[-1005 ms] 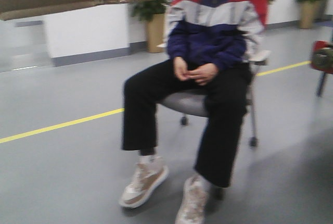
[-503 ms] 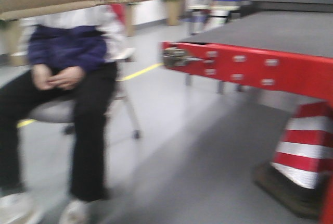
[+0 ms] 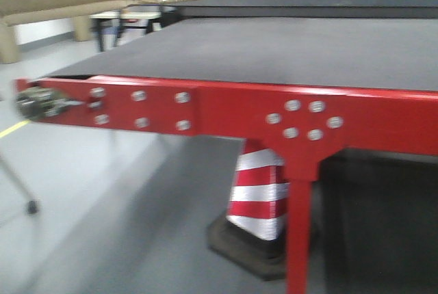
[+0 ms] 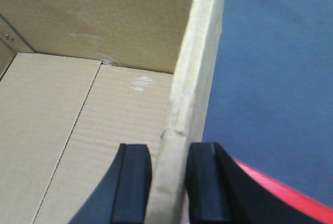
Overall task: Grab carton from right shelf to conveyor
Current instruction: 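Carry the carton with both grippers up to the red conveyor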
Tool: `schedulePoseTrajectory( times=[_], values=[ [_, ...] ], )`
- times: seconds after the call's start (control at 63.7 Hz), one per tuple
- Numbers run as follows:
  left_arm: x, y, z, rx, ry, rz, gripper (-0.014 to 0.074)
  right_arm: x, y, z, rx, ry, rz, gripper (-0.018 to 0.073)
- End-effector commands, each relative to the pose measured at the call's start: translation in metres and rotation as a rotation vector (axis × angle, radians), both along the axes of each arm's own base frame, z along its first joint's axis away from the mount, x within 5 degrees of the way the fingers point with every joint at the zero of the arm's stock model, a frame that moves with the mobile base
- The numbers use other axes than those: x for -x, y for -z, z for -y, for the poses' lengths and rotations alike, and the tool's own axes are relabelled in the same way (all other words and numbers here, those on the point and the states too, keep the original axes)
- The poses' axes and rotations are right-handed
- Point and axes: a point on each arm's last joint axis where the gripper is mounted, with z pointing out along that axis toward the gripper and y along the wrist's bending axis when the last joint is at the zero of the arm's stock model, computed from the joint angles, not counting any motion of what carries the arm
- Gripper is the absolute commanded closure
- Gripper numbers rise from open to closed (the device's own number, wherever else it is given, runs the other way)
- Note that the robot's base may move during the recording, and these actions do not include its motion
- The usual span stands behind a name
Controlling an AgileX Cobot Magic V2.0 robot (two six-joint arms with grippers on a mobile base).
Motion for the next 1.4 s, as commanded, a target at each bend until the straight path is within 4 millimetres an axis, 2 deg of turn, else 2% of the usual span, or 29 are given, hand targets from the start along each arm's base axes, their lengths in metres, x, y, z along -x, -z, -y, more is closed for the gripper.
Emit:
schedulePoseTrajectory(
  times=[0.0, 1.382],
  values=[
    [0.0042, -0.0034, -0.0014, -0.01, 0.008, 0.013, 0.0613, 0.0019, -0.0119, 0.0031, -0.025, 0.015, 0.095, 0.0629],
    [0.0042, -0.0034, -0.0014, -0.01, 0.008, 0.013, 0.0613, 0.0019, -0.0119, 0.0031, -0.025, 0.015, 0.095, 0.0629]
  ],
)
